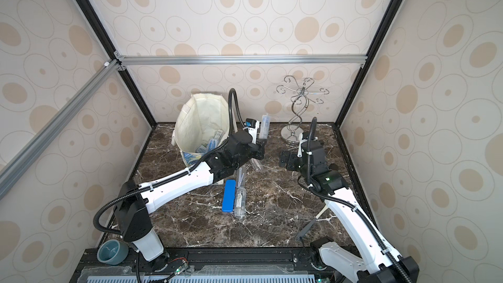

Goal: Put the compass set into the canvas bag
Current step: Place the compass set in the canvas bag.

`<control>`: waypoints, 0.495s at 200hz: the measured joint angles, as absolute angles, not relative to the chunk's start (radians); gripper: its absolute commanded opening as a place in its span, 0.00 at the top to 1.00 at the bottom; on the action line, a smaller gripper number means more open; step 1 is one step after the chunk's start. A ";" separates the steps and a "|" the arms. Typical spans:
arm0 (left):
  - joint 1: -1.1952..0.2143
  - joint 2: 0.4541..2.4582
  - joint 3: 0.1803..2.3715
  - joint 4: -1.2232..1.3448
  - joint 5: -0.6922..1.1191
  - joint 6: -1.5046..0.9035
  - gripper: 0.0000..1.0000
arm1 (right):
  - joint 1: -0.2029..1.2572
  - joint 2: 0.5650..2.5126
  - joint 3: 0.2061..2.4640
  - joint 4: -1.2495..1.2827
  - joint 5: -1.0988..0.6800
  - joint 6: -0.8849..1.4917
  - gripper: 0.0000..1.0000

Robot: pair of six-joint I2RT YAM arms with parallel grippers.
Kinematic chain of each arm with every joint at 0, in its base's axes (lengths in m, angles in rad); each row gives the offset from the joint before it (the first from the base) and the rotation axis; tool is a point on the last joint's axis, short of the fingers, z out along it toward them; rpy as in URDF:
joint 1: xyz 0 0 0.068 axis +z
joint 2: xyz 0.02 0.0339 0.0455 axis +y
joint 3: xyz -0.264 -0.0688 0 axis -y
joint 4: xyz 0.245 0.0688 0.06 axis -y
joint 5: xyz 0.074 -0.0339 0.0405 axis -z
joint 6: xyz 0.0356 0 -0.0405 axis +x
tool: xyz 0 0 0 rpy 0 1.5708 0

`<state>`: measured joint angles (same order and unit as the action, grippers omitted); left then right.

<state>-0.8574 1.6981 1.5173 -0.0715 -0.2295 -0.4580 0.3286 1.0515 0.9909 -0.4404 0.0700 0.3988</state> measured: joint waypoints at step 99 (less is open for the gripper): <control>-0.509 1.565 1.567 -0.337 -0.356 -0.365 0.90 | 0.329 1.187 0.962 -0.471 -0.002 0.387 0.01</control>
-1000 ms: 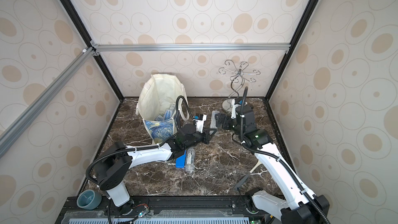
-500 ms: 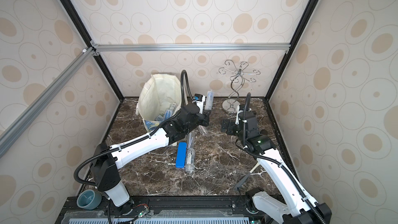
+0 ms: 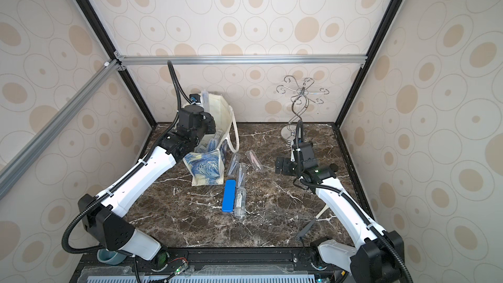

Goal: Put the compass set into the canvas bag
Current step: Place the compass set in the canvas bag.

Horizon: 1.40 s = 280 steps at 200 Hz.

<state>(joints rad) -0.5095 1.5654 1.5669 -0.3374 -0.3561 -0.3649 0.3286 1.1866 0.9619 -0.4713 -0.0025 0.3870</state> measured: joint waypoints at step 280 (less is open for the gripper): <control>-0.421 1.788 1.524 -0.414 -0.220 -0.316 0.68 | 0.366 1.424 0.955 -0.464 -0.131 0.393 0.01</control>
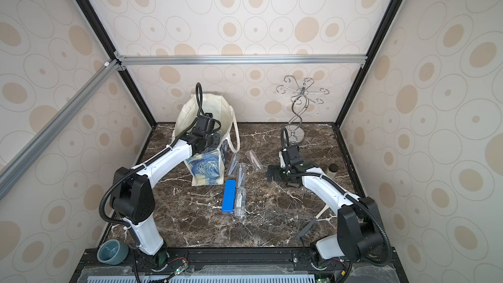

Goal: Put the compass set into the canvas bag
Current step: Place the compass set in the canvas bag, then pick up the compass set at the center of the board.

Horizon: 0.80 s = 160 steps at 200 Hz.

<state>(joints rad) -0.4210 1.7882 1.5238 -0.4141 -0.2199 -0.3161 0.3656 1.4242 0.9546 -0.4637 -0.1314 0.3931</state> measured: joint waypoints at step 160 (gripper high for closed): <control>-0.505 1.141 1.102 0.103 0.173 -0.383 0.11 | 0.372 1.619 1.139 -0.495 -0.104 0.303 0.00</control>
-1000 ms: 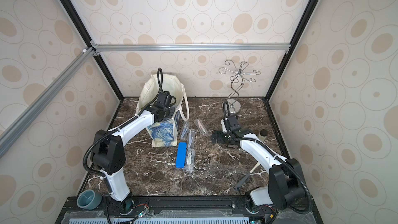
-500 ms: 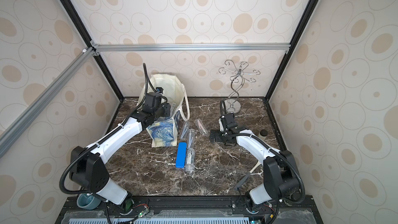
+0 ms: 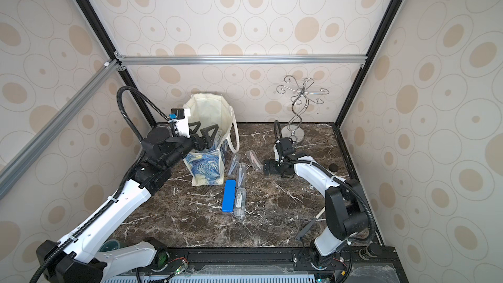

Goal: Put the compass set into the canvas bag
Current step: Pick up the compass set at the center of the board.

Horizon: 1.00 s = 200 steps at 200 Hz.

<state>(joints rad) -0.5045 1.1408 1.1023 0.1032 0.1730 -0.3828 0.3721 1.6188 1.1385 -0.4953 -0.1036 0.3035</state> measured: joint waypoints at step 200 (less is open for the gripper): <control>-0.851 1.358 0.978 0.194 0.004 -0.452 0.10 | 0.477 2.130 1.555 -0.510 -0.028 0.146 0.17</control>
